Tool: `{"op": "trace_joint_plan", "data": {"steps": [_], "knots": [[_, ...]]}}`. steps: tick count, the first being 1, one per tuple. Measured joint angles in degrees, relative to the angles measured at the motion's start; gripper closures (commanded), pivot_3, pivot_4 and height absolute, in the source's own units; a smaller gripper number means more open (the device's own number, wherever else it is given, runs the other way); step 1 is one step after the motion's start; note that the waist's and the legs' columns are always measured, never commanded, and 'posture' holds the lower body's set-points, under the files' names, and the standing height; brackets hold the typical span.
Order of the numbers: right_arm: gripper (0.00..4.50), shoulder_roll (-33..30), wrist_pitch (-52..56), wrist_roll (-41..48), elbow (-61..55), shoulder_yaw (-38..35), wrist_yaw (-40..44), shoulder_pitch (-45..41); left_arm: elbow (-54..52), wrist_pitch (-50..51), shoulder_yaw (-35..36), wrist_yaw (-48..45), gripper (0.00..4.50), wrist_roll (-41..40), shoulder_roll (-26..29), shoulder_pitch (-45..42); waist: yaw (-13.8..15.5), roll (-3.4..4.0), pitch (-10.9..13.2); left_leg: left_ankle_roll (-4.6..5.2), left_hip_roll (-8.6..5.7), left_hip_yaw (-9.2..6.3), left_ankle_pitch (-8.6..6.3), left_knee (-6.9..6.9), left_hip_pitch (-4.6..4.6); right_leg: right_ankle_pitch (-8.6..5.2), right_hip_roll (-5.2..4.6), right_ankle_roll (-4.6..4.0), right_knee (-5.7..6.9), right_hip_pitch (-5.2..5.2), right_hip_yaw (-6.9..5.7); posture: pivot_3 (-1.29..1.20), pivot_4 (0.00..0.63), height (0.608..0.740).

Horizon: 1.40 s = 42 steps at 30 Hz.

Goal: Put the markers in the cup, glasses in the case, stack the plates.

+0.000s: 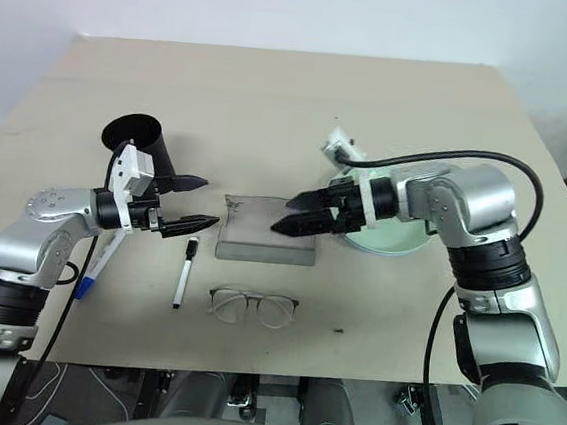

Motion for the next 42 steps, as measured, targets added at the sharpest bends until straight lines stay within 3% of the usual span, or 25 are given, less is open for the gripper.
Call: {"op": "trace_joint_plan", "data": {"steps": [16, 29, 42], "knots": [[0.07, 4.65, 3.85, -3.23, 2.80, 15.81, 5.18, -4.91, -2.65, -1.74, 0.48, -5.19, 0.00, -3.56, 1.29, 3.10, -0.19, -0.03, -0.02, 0.00, -0.01, 0.13, -0.01, -0.07, -0.01, 0.04, -0.08, -0.05, 0.00, -0.12, -0.03, 0.00, 0.150, 0.740], [0.07, 5.56, 1.66, -7.30, 6.91, 19.92, 7.38, -5.83, -3.27, -1.85, 1.03, -18.82, 0.00, -6.16, 12.11, 5.62, -0.21, -0.03, -0.02, -0.01, -0.01, 0.16, -0.01, -0.11, -0.01, -0.05, -0.10, -0.22, -0.03, -0.15, -0.07, 0.00, 0.150, 0.740], [0.07, 6.75, 0.49, -9.82, 7.26, 22.68, 9.11, -6.15, -3.37, -5.60, 1.02, -20.46, 0.00, -5.91, 12.12, 6.03, -0.27, -0.03, -0.01, -0.01, -0.01, 0.19, -0.01, -0.17, -0.01, -0.02, -0.10, -0.18, -0.03, -0.18, -0.07, 0.00, 0.150, 0.740]]}}
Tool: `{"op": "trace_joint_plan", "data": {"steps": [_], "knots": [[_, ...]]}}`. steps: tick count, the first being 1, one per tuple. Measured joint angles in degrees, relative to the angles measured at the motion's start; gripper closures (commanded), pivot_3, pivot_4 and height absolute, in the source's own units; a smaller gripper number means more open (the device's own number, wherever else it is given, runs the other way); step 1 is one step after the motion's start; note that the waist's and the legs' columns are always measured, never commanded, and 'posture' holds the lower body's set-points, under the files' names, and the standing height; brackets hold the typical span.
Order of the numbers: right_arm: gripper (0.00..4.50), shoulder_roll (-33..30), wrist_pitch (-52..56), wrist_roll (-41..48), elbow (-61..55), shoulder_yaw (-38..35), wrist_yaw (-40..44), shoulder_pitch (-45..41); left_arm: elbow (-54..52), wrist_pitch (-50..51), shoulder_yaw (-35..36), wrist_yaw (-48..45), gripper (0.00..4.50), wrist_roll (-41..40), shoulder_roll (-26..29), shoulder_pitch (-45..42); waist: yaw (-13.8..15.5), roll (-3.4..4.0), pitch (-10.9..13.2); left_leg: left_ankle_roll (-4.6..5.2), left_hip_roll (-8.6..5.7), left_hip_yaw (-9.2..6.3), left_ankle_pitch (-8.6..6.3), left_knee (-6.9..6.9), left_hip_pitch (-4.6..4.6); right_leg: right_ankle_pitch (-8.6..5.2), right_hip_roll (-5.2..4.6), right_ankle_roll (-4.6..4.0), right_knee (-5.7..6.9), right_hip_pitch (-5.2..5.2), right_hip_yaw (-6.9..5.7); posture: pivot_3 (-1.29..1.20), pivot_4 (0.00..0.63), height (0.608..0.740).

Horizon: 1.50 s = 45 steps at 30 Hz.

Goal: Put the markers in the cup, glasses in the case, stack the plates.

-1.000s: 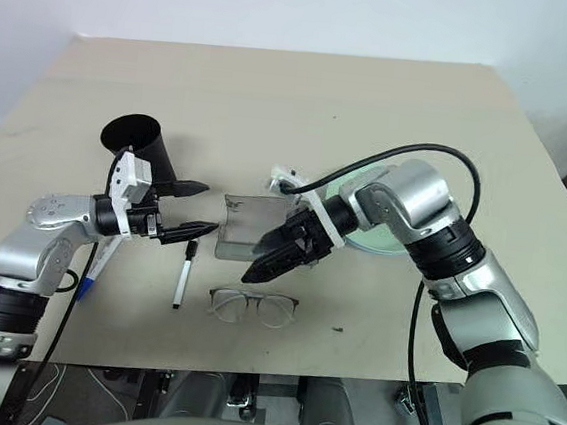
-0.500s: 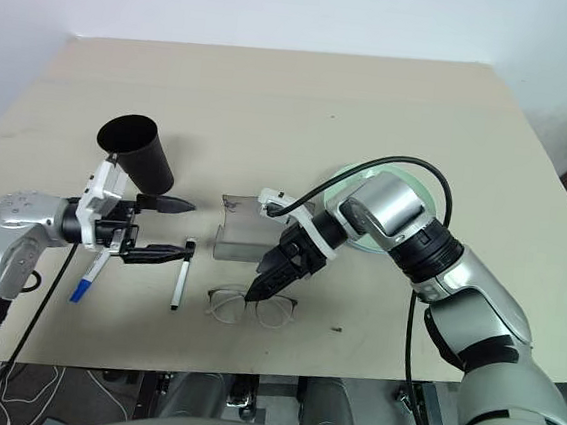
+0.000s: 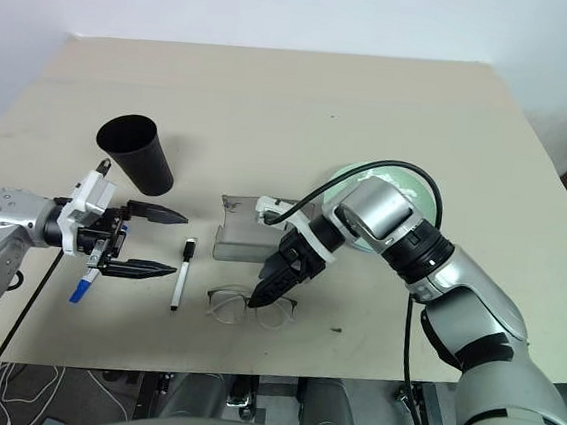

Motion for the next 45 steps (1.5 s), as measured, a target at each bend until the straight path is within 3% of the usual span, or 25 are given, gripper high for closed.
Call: {"op": "trace_joint_plan", "data": {"steps": [9, 12, 18, 45], "knots": [[0.07, 1.11, -0.13, -0.24, -1.57, 1.37, 0.22, -0.02, 0.02, -1.36, -0.14, 0.80, 0.00, 1.11, -0.57, 1.42, 0.04, 0.00, 0.00, 0.00, 0.00, 0.01, 0.00, -0.02, 0.00, 0.00, -0.01, 0.00, 0.00, -0.01, 0.00, 0.00, 0.150, 0.740], [0.64, 1.25, -0.04, -0.24, -1.68, 1.78, 0.21, -0.02, 0.05, -1.44, -0.19, 0.87, 0.00, 1.16, -1.01, 1.42, 0.02, 0.00, 0.00, 0.00, 0.00, 0.01, 0.00, -0.02, 0.00, 0.00, -0.01, -0.01, -0.01, -0.02, 0.00, 0.00, 0.150, 0.740], [2.56, 1.94, 0.39, -0.16, -2.35, 1.81, 0.09, -0.02, 0.09, -1.47, -0.20, 1.40, 0.00, 1.23, -1.17, 1.42, 0.00, 0.00, 0.00, 0.00, 0.00, 0.02, 0.00, -0.03, 0.00, 0.01, -0.01, 0.01, 0.00, -0.03, 0.00, 0.00, 0.150, 0.740], [2.56, 3.24, -1.16, -2.73, -0.55, 2.78, -0.80, -0.77, 0.33, -2.79, -0.29, 2.29, 0.00, 2.41, -2.36, 1.54, -0.01, 0.00, 0.00, 0.00, 0.00, 0.03, 0.00, -0.05, 0.00, 0.01, -0.01, 0.00, 0.00, -0.04, -0.01, 0.00, 0.150, 0.740]]}}
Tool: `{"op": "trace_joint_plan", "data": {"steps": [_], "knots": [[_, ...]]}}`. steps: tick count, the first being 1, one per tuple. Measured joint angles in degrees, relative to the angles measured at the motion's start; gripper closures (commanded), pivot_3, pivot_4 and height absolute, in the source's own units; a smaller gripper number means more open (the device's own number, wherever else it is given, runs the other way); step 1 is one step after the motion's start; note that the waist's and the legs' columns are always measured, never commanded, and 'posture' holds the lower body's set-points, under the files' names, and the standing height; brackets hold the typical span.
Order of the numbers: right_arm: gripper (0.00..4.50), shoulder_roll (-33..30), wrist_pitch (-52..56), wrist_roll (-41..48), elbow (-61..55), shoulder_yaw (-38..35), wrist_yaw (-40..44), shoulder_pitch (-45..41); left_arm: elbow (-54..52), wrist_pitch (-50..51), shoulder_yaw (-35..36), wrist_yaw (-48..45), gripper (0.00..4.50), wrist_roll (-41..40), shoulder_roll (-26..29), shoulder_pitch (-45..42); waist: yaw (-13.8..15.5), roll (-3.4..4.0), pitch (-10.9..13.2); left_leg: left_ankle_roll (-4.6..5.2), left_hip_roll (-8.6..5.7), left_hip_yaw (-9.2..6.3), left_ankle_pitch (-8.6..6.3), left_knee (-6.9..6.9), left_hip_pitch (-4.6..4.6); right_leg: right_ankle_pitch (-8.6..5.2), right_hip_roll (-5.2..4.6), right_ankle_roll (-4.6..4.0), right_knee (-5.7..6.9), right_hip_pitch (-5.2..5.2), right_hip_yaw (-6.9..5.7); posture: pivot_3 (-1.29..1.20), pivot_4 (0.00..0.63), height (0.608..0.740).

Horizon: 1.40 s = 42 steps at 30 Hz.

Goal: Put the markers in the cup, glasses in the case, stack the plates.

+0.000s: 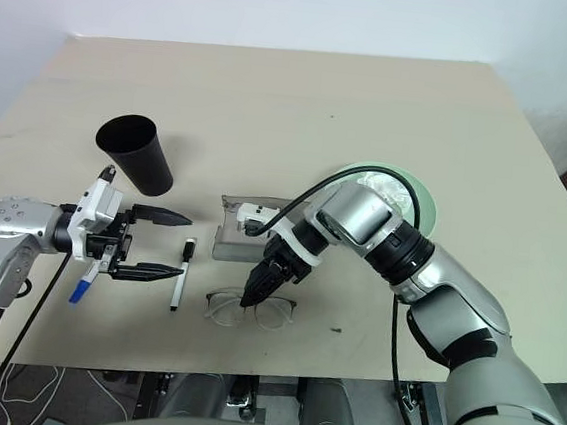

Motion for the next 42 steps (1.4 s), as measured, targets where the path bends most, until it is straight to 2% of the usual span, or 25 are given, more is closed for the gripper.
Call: {"op": "trace_joint_plan", "data": {"steps": [10, 13, 17, 28, 36, 39, 42], "knots": [[2.56, -0.01, 0.50, -0.43, 0.15, 1.88, 0.99, 0.15, -0.03, -0.74, 0.00, 1.00, 0.00, 0.14, -0.85, 0.11, 0.01, 0.00, 0.00, 0.00, 0.00, 0.01, 0.00, 0.00, 0.00, -0.01, -0.01, -0.02, 0.00, 0.00, 0.00, 0.00, 0.150, 0.740], [3.13, -0.03, 0.49, -0.43, 0.15, 2.10, 1.25, 0.17, -0.06, -0.77, 0.00, 1.21, 0.00, 0.15, -0.90, 0.60, -0.02, 0.00, 0.00, 0.00, 0.00, 0.01, 0.00, 0.00, 0.00, 0.00, -0.01, 0.00, 0.00, -0.01, 0.00, 0.00, 0.150, 0.740], [4.47, 0.00, 0.50, -0.37, 0.24, 2.08, 1.57, 0.14, -0.07, -0.79, 0.00, 1.61, 0.00, 0.26, -0.90, 1.20, 0.00, 0.00, 0.00, 0.00, 0.00, 0.01, 0.00, -0.01, 0.01, 0.00, -0.01, 0.00, 0.00, 0.00, 0.00, 0.00, 0.150, 0.740], [4.47, -0.68, 1.14, 0.22, 0.58, 2.03, 2.98, -0.41, -0.29, -0.79, 0.02, 2.01, 0.00, 0.27, -0.86, 2.18, 0.06, -0.02, -0.01, 0.00, 0.00, 0.03, 0.00, 0.00, 0.03, -0.02, -0.03, -0.07, -0.02, 0.02, 0.00, 0.00, 0.150, 0.740], [4.47, -3.50, 2.35, 2.95, 1.07, -4.29, 6.48, -9.02, -0.28, -0.75, 0.18, 2.34, 0.00, 0.27, -0.41, 2.19, -0.01, -0.01, 0.00, 0.00, 0.00, 0.06, -0.01, -0.12, 0.00, -0.01, -0.04, -0.05, -0.03, -0.08, -0.02, 0.00, 0.150, 0.740], [4.47, -3.64, -0.90, 1.52, 4.33, -4.57, 7.56, -12.42, -0.28, -0.73, 0.41, 2.82, 0.00, 0.27, -0.28, 2.29, -0.05, -0.01, 0.00, 0.01, 0.00, 0.08, -0.01, -0.13, -0.01, -0.01, -0.04, -0.05, -0.04, -0.10, -0.02, 0.00, 0.150, 0.740], [4.47, -3.69, -10.91, -4.32, 10.69, -4.14, 8.22, -15.08, -0.27, -0.69, 0.94, 3.57, 0.00, 0.27, -0.16, 2.77, -0.01, -0.01, 0.00, 0.01, 0.00, 0.12, -0.01, -0.13, -0.01, -0.01, -0.06, -0.05, -0.06, -0.12, -0.02, 0.00, 0.150, 0.740]]}}
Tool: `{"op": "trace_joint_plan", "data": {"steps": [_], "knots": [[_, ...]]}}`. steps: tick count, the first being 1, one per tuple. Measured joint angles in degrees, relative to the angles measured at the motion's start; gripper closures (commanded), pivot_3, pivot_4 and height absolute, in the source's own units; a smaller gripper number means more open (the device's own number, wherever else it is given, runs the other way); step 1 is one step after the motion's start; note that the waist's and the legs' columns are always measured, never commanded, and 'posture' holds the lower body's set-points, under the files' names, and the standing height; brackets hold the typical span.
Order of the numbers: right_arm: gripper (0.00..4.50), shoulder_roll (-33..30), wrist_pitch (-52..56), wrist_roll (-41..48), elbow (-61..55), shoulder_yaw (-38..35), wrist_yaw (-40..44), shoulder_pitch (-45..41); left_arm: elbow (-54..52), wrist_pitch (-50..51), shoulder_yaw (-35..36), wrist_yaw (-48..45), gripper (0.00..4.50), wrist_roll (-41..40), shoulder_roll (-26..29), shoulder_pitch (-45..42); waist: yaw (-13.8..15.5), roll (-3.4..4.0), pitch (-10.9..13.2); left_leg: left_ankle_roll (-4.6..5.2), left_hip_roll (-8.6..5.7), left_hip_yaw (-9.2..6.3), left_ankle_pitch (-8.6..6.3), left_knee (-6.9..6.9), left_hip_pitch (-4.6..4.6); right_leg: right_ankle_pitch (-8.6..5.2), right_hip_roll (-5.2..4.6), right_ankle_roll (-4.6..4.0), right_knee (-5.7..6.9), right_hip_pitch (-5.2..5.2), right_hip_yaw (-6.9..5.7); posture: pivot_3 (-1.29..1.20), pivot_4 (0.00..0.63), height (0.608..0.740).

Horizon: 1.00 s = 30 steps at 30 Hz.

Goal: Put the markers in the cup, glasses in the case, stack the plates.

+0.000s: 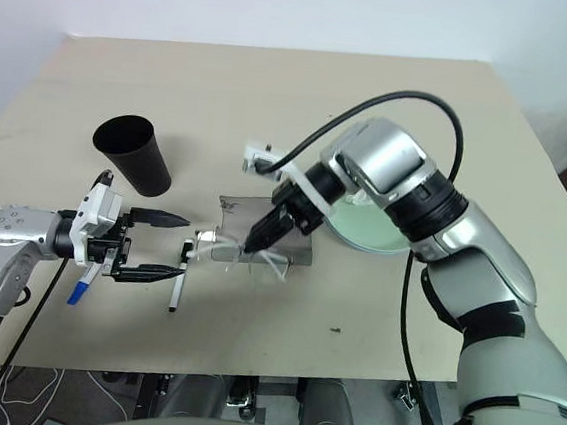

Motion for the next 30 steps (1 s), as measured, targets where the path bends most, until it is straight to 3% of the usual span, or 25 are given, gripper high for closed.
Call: {"op": "trace_joint_plan", "data": {"steps": [4, 11, 30], "knots": [[4.47, 1.86, -16.10, -8.47, 10.77, 1.11, 2.48, -0.42, -0.02, 0.01, 1.11, 1.05, 0.00, -0.01, 0.11, 0.68, -0.07, 0.00, 0.00, 0.00, -0.01, 0.10, 0.00, 0.00, -0.02, 0.08, -0.03, 0.14, 0.03, -0.03, 0.00, 0.00, 0.150, 0.740], [4.47, 8.13, -28.41, -16.92, 25.65, 1.02, 4.81, -3.90, -1.11, 0.05, 1.69, 2.11, 0.00, -0.04, 0.26, 2.31, -1.10, 0.01, 0.01, -0.14, 0.00, 0.15, 0.08, -0.05, -0.01, 0.09, -0.04, 0.14, 0.13, -0.08, -0.01, 0.00, 0.150, 0.740], [4.47, 14.20, -31.55, -26.87, 27.09, 1.86, 4.10, 1.34, -3.98, 0.22, 3.33, 3.74, 0.00, -0.39, 0.55, 5.91, -1.38, 0.02, 0.01, -0.25, -0.01, 0.18, 0.14, -0.07, 0.03, 0.10, -0.07, 0.13, 0.14, -0.08, -0.02, 0.00, 0.150, 0.740]]}}
